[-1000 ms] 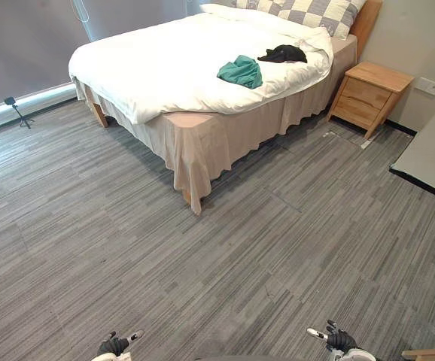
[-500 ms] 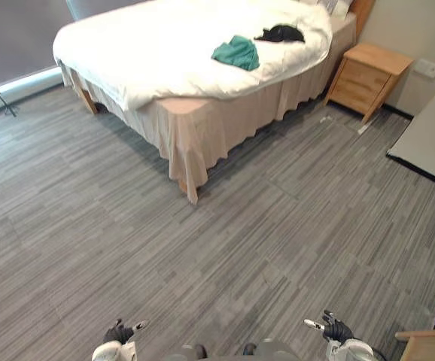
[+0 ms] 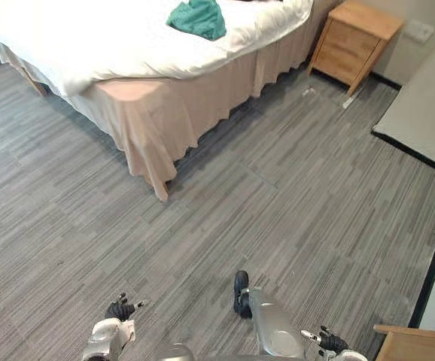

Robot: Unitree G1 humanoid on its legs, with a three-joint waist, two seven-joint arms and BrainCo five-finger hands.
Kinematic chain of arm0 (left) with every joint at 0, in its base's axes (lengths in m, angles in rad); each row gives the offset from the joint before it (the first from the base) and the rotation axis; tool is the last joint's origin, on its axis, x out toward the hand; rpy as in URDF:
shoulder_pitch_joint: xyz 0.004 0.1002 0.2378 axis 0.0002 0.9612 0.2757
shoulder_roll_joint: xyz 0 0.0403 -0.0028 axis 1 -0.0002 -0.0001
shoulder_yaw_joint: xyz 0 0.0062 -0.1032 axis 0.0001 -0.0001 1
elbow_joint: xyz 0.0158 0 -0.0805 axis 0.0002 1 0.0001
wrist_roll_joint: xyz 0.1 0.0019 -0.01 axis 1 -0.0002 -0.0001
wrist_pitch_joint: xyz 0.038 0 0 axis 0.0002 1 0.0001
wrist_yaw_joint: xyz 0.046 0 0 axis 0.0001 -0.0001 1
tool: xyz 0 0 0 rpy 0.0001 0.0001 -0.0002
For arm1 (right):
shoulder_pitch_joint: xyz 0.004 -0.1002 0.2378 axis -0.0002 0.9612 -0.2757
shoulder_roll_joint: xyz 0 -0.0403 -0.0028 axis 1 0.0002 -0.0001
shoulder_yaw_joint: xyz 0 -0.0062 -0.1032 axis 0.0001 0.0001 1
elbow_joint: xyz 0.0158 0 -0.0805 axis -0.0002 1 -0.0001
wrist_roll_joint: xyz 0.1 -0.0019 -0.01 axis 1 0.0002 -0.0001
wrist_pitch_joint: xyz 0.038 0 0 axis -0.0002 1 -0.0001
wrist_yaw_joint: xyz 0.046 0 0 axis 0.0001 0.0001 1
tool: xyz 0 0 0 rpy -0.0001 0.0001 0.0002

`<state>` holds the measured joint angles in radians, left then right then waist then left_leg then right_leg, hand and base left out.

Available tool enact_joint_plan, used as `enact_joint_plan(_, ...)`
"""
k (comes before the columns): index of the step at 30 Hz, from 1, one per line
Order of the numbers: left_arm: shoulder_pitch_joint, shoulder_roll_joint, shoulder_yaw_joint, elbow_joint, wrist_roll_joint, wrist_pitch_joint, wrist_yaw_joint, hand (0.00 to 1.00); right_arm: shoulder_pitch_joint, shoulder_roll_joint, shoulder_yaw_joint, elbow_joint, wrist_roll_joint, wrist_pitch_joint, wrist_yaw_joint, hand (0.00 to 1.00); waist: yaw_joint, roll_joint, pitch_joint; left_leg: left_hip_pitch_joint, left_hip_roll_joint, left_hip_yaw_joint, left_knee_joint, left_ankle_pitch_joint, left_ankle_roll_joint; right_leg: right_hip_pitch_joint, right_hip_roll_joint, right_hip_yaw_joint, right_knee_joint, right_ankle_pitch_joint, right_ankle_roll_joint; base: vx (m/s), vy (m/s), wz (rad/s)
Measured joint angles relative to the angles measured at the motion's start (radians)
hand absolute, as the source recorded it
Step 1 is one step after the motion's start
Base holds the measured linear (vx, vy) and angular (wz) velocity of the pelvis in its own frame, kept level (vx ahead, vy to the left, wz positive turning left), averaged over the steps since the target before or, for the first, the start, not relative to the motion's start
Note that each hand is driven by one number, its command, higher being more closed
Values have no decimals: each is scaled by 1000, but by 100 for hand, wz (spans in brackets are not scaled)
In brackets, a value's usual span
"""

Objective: Tidy the bed and pick cloth on bed and put in laundry

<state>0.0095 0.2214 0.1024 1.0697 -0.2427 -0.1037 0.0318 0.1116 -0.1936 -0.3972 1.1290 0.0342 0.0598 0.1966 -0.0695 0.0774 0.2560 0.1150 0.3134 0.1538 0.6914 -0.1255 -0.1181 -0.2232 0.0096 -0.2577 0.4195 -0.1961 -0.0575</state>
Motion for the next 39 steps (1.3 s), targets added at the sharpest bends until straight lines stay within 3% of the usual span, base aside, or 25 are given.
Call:
enact_joint_plan(2,25,-21,34,-2,-7,-11,-16,0,-5,-3,21,0,-35,-1,4,0,7,3,3,-169,1,-34,326,-47,5,133,41,3,-125,3,-5,504,-160,26)
enact_joint_plan(4,58,-30,39,-22,-10,-20,-19,0,-11,-8,35,1,-35,-4,5,0,26,-20,12,-271,-57,-17,372,-100,24,252,47,2,-201,4,-11,443,-107,14)
enact_joint_plan(5,88,-48,49,-38,-27,-34,-24,0,-35,-25,48,0,-37,-24,3,0,63,-28,16,-347,-101,53,241,-122,51,335,48,1,-256,-5,-5,402,-89,-19)
enact_joint_plan(6,100,-53,55,-38,-34,-40,-28,0,-48,-28,48,-3,-37,-32,2,0,77,-28,16,-365,-106,92,165,-121,52,356,48,4,-270,-7,-2,499,-76,-31)
enact_joint_plan(8,131,-64,68,-37,-55,-42,-37,0,-93,-35,50,-27,-38,-71,-9,0,86,-36,16,-402,-137,299,-256,-51,81,440,44,-10,-339,-18,1,457,-10,-3)
enact_joint_plan(11,139,-79,70,-37,-65,-42,-36,0,-108,-51,68,-77,-33,-95,-28,0,96,-34,15,-404,-182,441,-505,14,112,531,43,-40,-398,-42,41,574,72,26)
enact_joint_plan(12,139,-93,77,-38,-74,-33,-31,0,-114,-64,84,-97,-23,-100,-53,0,110,-31,5,-422,-205,457,-538,20,150,570,36,-74,-391,-77,93,635,122,18)
enact_joint_plan(13,139,-96,78,-38,-74,-25,-29,0,-113,-69,91,-93,-13,-97,-60,0,122,-47,-12,-429,-220,445,-532,73,234,569,13,-94,-362,-107,125,806,167,19)
enact_joint_plan(14,145,-100,77,-34,-72,-16,-24,0,-111,-69,97,-90,-15,-93,-58,0,126,-67,-34,-428,-254,459,-530,113,291,556,-16,-99,-302,-125,149,732,166,40)
enact_joint_plan(15,141,-110,75,-24,-69,-14,-16,0,-116,-68,97,-88,-19,-95,-50,0,122,-82,-64,-422,-279,466,-542,160,331,499,-60,-121,-158,-142,183,758,182,68)
enact_joint_plan(16,134,-97,78,-20,-63,-14,-16,0,-113,-63,93,-77,-29,-98,-45,0,114,-96,-68,-409,-309,452,-547,149,343,442,-105,-127,5,-132,216,751,194,103)
enact_joint_plan(17,117,-85,75,-21,-50,-15,-15,0,-124,-58,88,-46,-37,-99,-44,0,105,-100,-66,-384,-332,401,-543,121,327,356,-161,-124,202,-128,231,579,143,85)
enact_joint_plan(19,113,-63,57,-18,-32,-14,-11,0,-132,-32,87,-10,-35,-87,-42,0,106,-95,-60,-263,-337,334,-546,70,285,312,-187,-120,315,-159,229,739,143,88)
enact_joint_plan(23,81,-30,8,-30,-37,-19,-8,0,-110,-8,88,-15,-32,-88,-34,0,94,-57,-52,-46,-298,191,-633,27,219,197,-163,-102,186,-172,215,508,-17,99)
enact_joint_plan(25,45,-6,-17,-38,-42,-25,-9,0,-100,7,87,-15,-1,-81,-35,0,82,-70,-55,-24,-285,98,-657,11,185,95,-148,-2,-82,-76,238,524,-207,152)
enact_joint_plan(26,24,-1,-16,-37,-43,-31,-7,0,-76,27,87,-13,38,-68,-39,0,73,-89,-54,-12,-285,28,-656,-8,154,38,-167,107,-241,27,253,464,-211,140)
enact_joint_plan(27,24,0,-14,-37,-43,-34,-7,0,-71,33,88,-12,49,-64,-39,0,74,-92,-51,-2,-283,15,-656,-14,144,32,-171,122,-256,51,254,610,-301,149)
enact_joint_plan(29,44,0,-1,-43,-42,-39,8,0,-49,63,90,-9,96,-60,-33,0,75,-109,-48,53,-268,-17,-645,-45,93,42,-166,165,-301,160,211,515,-289,97)
enact_joint_plan(30,74,14,27,-53,-46,-38,12,0,-38,78,110,-9,119,-53,-5,0,75,-145,-59,82,-271,-22,-632,-77,43,53,-162,179,-307,258,164,694,-475,92)
enact_joint_plan(31,93,28,48,-68,-57,-38,11,0,-28,86,130,-8,146,-38,13,0,74,-183,-65,101,-281,-24,-623,-113,13,64,-170,173,-288,285,150,667,-470,59)
enact_joint_plan(32,97,-5,72,-64,-60,-37,11,0,-59,65,130,-4,169,-22,18,0,92,-134,-61,105,-227,-17,-600,-140,-3,72,-122,153,-284,285,130,507,-382,17)
enact_joint_plan(33,100,-19,79,-66,-63,-37,9,0,-72,58,132,-8,178,-17,20,0,93,-108,-62,92,-195,-7,-582,-143,-16,74,-100,151,-293,290,114,295,-216,2)
enact_joint_plan(35,92,-62,80,-64,-42,-38,6,0,-104,12,128,-23,218,3,23,0,72,-43,-54,82,-145,29,-575,-122,-53,106,-62,114,-336,259,91,339,-245,37)
enact_joint_plan(37,90,-72,80,-58,-1,-45,15,0,-107,-26,113,-19,252,34,21,0,68,-31,-53,88,-142,57,-574,-54,-73,141,-61,102,-352,249,76,268,-192,25)
enact_joint_plan(39,91,-71,91,-59,31,-69,41,0,-95,-47,70,-14,260,50,23,0,65,-35,-50,114,-144,91,-584,-11,-46,190,-72,101,-372,247,73,138,-110,15)
